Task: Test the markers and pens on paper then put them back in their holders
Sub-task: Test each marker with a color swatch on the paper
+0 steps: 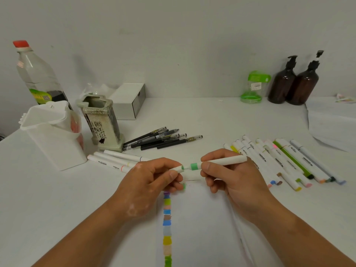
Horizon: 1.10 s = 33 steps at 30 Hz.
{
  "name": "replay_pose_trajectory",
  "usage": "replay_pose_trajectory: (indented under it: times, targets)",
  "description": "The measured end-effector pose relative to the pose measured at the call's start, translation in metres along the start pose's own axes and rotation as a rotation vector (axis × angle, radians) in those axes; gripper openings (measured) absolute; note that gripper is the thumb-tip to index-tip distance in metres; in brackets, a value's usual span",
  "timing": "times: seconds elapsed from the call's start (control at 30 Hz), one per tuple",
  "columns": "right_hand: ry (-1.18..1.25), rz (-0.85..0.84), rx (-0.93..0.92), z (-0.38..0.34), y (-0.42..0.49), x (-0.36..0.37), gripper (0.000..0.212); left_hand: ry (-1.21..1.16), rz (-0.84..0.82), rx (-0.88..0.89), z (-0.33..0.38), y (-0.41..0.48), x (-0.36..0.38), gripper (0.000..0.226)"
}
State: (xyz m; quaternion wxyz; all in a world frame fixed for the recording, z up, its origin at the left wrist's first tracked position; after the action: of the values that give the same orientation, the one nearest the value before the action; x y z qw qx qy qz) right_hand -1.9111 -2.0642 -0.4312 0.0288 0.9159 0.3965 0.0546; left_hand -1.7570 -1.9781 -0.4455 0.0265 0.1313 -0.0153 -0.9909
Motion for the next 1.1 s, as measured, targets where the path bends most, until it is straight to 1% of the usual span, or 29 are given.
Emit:
replay_pose_trajectory:
  times: [0.17, 0.37, 0.53, 0.6, 0.67, 0.73, 0.8, 0.87, 0.9, 0.97, 1.03, 1.1]
  targets:
    - [-0.069, -0.04, 0.009, 0.001, -0.001, 0.009, 0.014, 0.133, -0.021, 0.044, 0.006, -0.001, 0.004, 0.021]
    - [-0.003, -0.066, 0.006, -0.001, -0.002, 0.012, 0.015, 0.075, -0.011, 0.103, 0.019, -0.004, 0.003, 0.02]
    - [-0.071, -0.065, -0.005, -0.005, -0.001, 0.011, 0.012, 0.189, 0.02, 0.081, 0.018, -0.002, 0.003, 0.018]
    - [-0.11, -0.088, -0.017, -0.011, -0.001, 0.009, 0.012, 0.19, 0.044, 0.068, 0.018, -0.001, 0.0, 0.018]
    - [-0.154, -0.133, 0.001, -0.015, -0.003, 0.005, 0.012, 0.141, 0.082, 0.047, 0.013, -0.001, -0.009, 0.017]
    - [-0.322, -0.185, 0.051, -0.013, -0.004, 0.006, 0.006, 0.081, 0.107, 0.023, 0.008, -0.002, -0.015, 0.016]
    - [-0.621, -0.21, 0.112, -0.004, -0.007, 0.011, 0.01, 0.089, 0.092, 0.004, 0.005, -0.002, -0.013, 0.015]
    - [-0.878, -0.211, 0.132, 0.003, -0.008, 0.02, 0.014, 0.119, 0.062, -0.005, 0.005, -0.001, -0.006, 0.016]
    - [-0.958, -0.197, 0.12, 0.002, -0.009, 0.023, 0.015, 0.123, 0.056, -0.005, 0.005, -0.001, -0.004, 0.016]
    - [-1.004, -0.108, 0.073, -0.009, -0.008, 0.015, 0.018, 0.16, 0.068, -0.005, 0.005, -0.002, -0.006, 0.02]
    - [-1.011, 0.067, 0.068, -0.02, -0.007, -0.01, 0.018, 0.334, 0.081, -0.001, 0.007, -0.004, -0.009, 0.025]
    - [-1.087, 0.221, 0.154, -0.023, -0.008, -0.037, 0.017, 0.544, 0.053, -0.01, 0.009, -0.006, -0.006, 0.027]
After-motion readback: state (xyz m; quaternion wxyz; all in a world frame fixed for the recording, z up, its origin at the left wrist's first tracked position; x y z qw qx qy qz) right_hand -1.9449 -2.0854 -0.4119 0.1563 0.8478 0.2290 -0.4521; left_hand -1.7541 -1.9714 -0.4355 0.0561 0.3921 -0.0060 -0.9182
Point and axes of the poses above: each hand's wrist, its own y-axis towards the middle knuckle, its own x-axis out of the palm, z = x × y, the point moved 10 cm from there along y, towards the middle knuckle, and after that the axes turned 10 degrees about -z, right-handed, at the moved point
